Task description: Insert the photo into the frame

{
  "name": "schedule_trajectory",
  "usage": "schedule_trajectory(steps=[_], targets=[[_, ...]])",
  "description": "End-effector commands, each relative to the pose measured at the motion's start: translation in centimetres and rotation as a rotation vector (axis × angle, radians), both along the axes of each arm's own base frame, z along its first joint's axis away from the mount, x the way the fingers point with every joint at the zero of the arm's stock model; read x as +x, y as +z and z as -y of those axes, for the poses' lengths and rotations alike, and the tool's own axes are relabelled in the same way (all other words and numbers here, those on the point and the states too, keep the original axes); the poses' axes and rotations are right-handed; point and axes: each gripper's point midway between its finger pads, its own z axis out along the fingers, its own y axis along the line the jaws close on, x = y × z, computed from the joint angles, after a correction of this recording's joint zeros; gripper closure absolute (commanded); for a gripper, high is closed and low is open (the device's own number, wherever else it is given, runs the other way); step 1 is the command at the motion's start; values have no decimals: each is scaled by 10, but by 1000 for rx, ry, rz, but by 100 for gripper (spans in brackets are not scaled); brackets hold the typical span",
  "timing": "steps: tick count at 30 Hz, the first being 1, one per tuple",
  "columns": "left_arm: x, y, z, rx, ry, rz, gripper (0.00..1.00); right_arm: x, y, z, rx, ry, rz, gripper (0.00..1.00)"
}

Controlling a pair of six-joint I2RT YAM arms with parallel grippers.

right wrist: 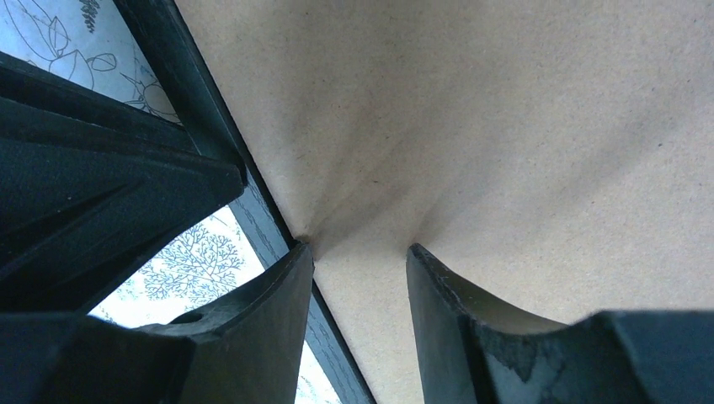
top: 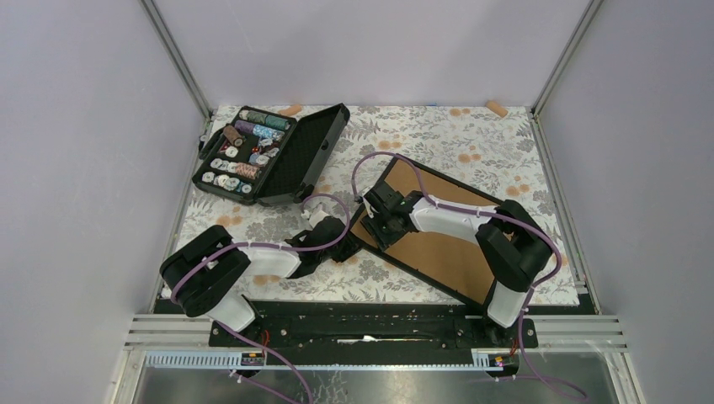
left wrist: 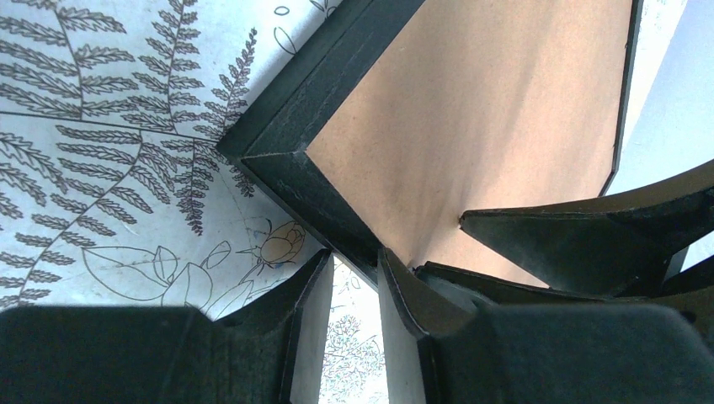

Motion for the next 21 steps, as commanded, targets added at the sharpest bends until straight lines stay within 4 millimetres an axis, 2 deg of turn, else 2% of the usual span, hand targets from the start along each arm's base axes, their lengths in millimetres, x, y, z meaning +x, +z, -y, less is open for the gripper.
schedule_trajectory(steps=[1,14,21], targets=[[-61,-85,-81,370,-28,-247,67,1,-16,-6,-24,65,-18,47],[-64,-87,-82,364,-32,-256,67,-6,-38,-10,-91,156,-137,48],[-66,-91,-82,363,-38,-268,67,-13,-54,-2,-186,168,-206,49]])
